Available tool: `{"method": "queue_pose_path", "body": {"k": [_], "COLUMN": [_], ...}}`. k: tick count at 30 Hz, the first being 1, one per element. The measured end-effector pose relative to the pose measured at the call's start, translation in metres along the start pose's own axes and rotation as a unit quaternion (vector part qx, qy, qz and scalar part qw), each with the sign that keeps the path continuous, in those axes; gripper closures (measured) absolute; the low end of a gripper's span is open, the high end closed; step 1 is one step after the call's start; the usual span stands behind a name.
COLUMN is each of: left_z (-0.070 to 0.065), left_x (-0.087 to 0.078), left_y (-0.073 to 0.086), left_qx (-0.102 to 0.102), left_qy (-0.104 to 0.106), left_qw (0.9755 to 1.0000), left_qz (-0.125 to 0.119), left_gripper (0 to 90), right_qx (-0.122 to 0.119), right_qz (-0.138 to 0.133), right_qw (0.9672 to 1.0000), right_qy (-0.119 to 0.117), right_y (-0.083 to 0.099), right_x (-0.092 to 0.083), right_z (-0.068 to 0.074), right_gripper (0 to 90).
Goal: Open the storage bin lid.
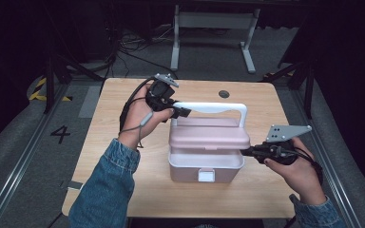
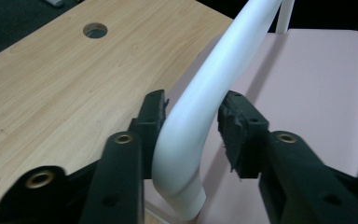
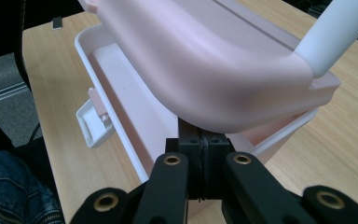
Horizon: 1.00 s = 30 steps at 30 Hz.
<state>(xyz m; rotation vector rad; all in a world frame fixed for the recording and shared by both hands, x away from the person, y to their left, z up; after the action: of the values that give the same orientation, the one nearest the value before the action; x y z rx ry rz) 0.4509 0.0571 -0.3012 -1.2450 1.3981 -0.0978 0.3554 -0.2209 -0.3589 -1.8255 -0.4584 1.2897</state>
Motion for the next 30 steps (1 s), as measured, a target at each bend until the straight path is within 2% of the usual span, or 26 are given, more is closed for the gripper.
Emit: {"method": "queue_pose_path", "body": {"k": [2,4,8,16,21,27,30], "left_z": [-0.001,0.0,0.003,0.008,0.009,0.015,0.016], "left_x": [0.0,-0.003,-0.012,-0.033,-0.045,-0.049,-0.048], "left_y": [0.001,0.002,0.006,0.021,0.037,0.053,0.059], "left_qx": [0.001,0.001,-0.007,-0.009,-0.004,-0.001,0.001], "left_qy": [0.0,-0.012,-0.023,-0.045,-0.071,-0.092,-0.095], "left_qw": [1.0,0.9997,0.9991,0.998,0.9969,0.9955,0.9953], "left_qz": [-0.009,-0.021,-0.034,-0.043,-0.032,-0.023,-0.02], "left_gripper": [51.1,43.7,35.8,32.8,31.9,30.7,30.5], "right_qx": [0.002,0.003,0.003,0.003,0.004,0.01,0.012], "right_qz": [-0.003,-0.006,-0.013,-0.024,-0.032,-0.045,-0.052], "right_qw": [1.0,1.0,0.9999,0.9997,0.9994,0.9987,0.9983], "right_qy": [-0.001,0.001,0.003,0.006,0.012,0.02,0.024], "right_y": [-0.001,-0.001,-0.003,-0.009,-0.013,-0.018,-0.02], "right_x": [0.0,0.0,0.0,0.0,0.0,-0.001,-0.002], "right_z": [0.0,-0.001,-0.003,-0.007,-0.01,-0.015,-0.017], "right_gripper": [90.0,90.0,90.0,90.0,90.0,90.0,90.0]}}
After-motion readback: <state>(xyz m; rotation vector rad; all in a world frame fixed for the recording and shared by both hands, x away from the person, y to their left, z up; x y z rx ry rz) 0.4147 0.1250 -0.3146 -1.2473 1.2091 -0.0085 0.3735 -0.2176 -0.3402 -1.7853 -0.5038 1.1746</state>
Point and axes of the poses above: each handheld gripper's, and its own axes: x roughly forward along the jaws, y roughly out of its underside, z roughly to its left, the point moved 5 cm from there along x, roughly forward along the jaws, and after that the axes turned 11 degrees about -x, right-handed, at the moved point
